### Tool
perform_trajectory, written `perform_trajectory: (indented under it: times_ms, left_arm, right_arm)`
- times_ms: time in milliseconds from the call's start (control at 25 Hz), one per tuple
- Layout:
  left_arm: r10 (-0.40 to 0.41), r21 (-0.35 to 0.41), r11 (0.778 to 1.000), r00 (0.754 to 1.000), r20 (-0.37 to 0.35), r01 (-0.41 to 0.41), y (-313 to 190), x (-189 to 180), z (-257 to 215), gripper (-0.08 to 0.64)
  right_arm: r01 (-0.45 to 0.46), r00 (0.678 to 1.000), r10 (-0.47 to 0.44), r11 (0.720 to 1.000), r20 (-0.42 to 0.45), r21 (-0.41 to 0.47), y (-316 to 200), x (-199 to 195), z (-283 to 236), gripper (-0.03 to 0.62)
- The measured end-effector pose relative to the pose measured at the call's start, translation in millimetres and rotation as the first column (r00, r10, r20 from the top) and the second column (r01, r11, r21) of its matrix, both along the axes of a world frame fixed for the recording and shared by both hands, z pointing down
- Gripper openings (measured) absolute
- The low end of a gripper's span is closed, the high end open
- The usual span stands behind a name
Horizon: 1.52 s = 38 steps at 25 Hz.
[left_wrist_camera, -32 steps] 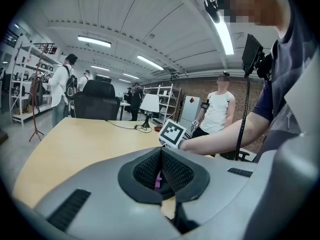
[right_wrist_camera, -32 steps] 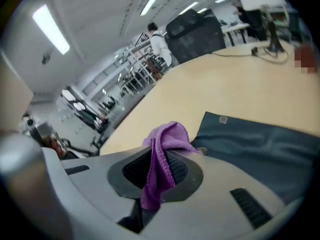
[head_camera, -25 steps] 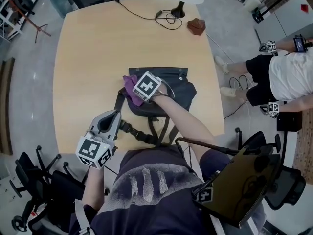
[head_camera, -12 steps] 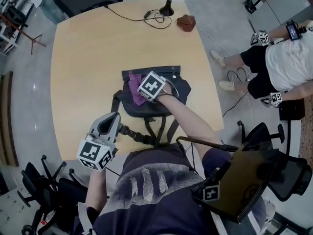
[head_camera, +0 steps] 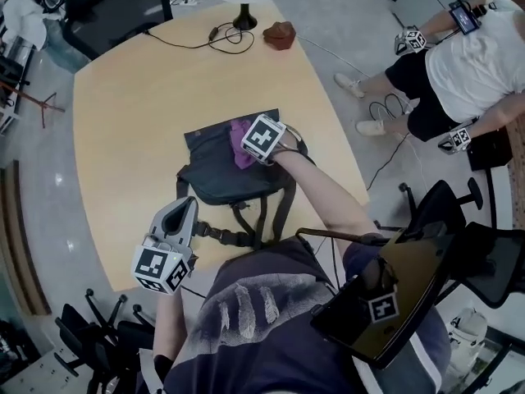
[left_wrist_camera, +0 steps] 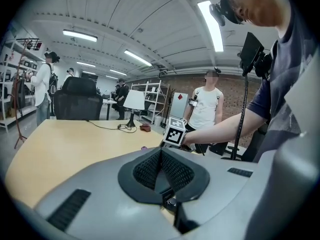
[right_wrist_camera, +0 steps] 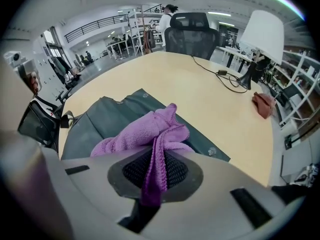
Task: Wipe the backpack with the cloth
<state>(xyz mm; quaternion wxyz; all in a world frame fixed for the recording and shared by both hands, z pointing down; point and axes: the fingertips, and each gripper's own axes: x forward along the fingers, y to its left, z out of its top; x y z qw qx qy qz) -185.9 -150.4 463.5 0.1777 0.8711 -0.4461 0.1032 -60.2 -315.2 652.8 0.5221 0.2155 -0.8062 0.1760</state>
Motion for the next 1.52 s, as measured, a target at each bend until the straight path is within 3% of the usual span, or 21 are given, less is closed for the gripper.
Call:
perform_trajectory:
  times_ms: [280,600,960,1080,1280,1400,1520]
  left_arm:
    - [-0.015,-0.004,1.000,0.999,0.034,0.015,-1.9,0.6,-1.9,0.008]
    - [0.010,-0.001,1.000,0.999,0.054,-0.010,-10.7,23.2,-5.2,0.008]
    - [0.043,0.017,0.999,0.998,0.055,-0.044,-20.9,51.3,-14.5,0.008]
    - [0.029,0.013,0.999,0.998,0.048,-0.029,-21.3,46.5,-10.5,0.009]
    - [-0.009,-0.003,1.000,0.999,0.035,0.009,-19.1,31.2,-0.6,0.009]
    - [-0.036,-0.007,0.999,0.999,0.025,0.036,-18.0,22.9,3.5,0.008]
    - [-0.073,-0.012,0.997,0.997,0.029,0.074,-13.6,2.6,5.4,0.009]
  right_arm:
    - [-0.025,1.000,0.026,0.999,-0.013,0.040,-21.8,24.3,-5.9,0.029]
    - [-0.103,0.994,0.103,0.995,-0.044,0.015,-32.8,78.8,-0.5,0.029]
    - [-0.177,0.975,0.191,0.977,-0.117,0.122,-58.6,155.4,-25.2,0.029]
    - [-0.220,0.969,0.234,0.963,-0.082,0.152,-73.0,172.5,-44.1,0.029]
    - [-0.237,0.964,0.256,0.948,-0.070,0.212,-90.9,162.7,-50.7,0.029]
    - [-0.214,0.971,0.230,0.961,-0.072,0.174,-85.9,137.2,-32.6,0.029]
    - [-0.210,0.964,0.225,0.970,-0.138,0.119,-72.1,116.4,-2.0,0.029]
